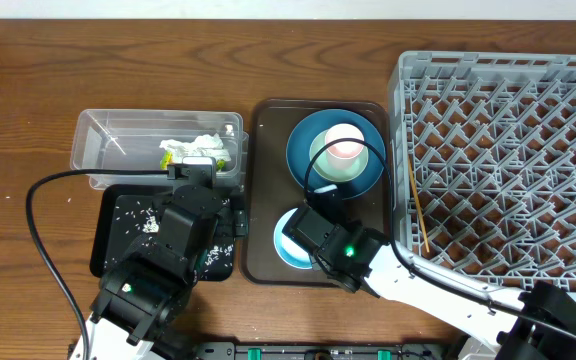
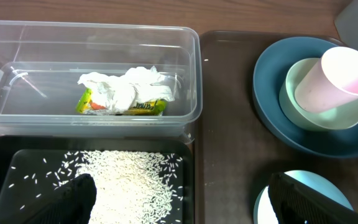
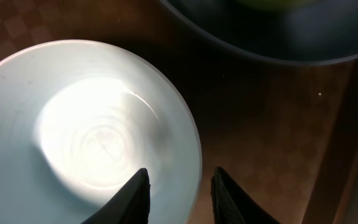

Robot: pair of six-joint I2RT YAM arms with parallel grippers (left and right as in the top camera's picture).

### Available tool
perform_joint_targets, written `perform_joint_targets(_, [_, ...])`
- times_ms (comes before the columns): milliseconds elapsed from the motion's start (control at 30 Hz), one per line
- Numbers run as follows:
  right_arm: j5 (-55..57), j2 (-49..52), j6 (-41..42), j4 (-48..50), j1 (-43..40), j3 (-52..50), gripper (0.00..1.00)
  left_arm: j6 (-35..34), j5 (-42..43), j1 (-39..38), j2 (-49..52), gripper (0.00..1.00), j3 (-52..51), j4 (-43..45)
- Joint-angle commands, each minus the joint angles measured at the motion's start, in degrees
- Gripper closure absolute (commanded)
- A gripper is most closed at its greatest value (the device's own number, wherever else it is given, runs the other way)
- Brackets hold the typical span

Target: Sort waste into correct bins and load items into the dishwasher rack

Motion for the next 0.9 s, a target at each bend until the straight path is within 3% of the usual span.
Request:
perform_joint_targets(0, [0.9,0.1,0.2,0.4,-0.2,-0.9,0.65,-0.3,-1.1,0.2,-0.1,0.09,1.2,-0.1])
perform_joint_targets(367, [-3.0,0.1,0.4,2.3,-4.5,-2.7,0.64,-0.3,-1.1,0.2,-0.1,0.09,1.2,-0.1])
perform_joint_targets(600, [-3.3,0.1,0.4,2.7,-4.9,-2.7,0.81,-0.3,-1.1,0.2,-0.1,0.09,1.2,-0.1])
perform_joint_targets(767, [-3.3,0.1,0.4,2.7,-4.9,-2.7,0.88,-0.3,-1.1,0.2,-0.1,0.09,1.2,-0.1])
perform_joint_targets(867, [-3.3,0.1,0.4,2.7,-4.9,-2.7,0.85,-0.3,-1.1,0.2,-0.1,0.09,1.2,-0.1])
